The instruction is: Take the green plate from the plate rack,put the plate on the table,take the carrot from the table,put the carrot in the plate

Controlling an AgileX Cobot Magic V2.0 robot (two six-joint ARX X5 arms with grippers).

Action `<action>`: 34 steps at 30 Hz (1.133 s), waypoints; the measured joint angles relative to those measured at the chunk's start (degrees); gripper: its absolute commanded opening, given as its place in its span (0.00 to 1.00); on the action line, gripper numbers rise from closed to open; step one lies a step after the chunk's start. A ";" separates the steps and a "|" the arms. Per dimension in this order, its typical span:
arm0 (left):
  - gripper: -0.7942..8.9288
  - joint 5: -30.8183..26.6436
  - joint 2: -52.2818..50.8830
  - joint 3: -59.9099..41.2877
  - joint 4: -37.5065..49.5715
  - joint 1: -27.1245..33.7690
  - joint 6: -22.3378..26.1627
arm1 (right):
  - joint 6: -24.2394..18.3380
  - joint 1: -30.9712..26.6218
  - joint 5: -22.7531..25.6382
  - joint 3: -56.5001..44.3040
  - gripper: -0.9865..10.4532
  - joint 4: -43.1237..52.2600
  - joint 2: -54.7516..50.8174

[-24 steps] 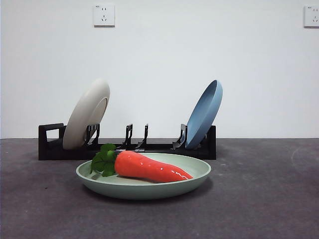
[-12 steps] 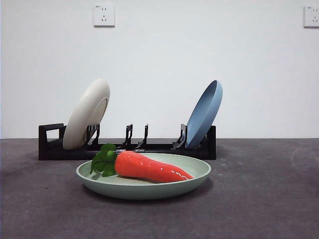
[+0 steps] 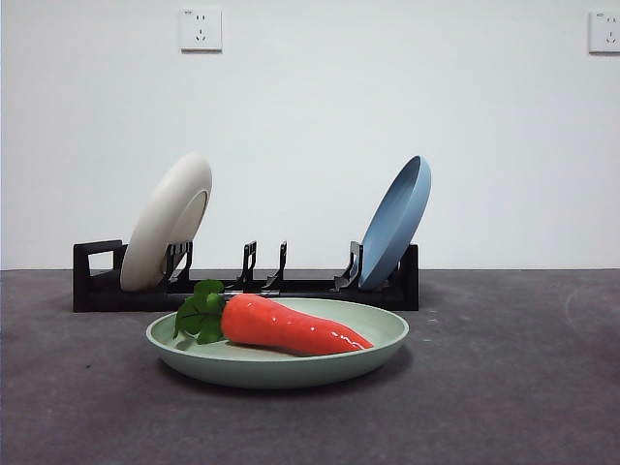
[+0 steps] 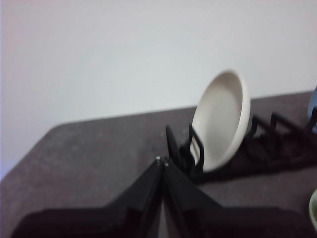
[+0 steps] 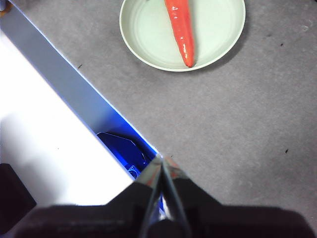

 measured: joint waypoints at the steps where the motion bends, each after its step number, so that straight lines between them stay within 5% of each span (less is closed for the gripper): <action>1: 0.08 0.00 -0.74 -1.33 0.02 0.20 0.00 | 0.00 0.00 0.02 0.00 0.09 0.00 0.00; 15: 0.08 0.72 -6.69 -7.32 -9.97 2.43 -2.47 | 0.02 0.00 0.02 0.00 0.09 0.00 0.00; 34: 0.08 1.73 -6.73 -7.32 -9.92 2.75 -3.52 | 0.07 0.00 0.02 0.00 0.09 0.00 0.00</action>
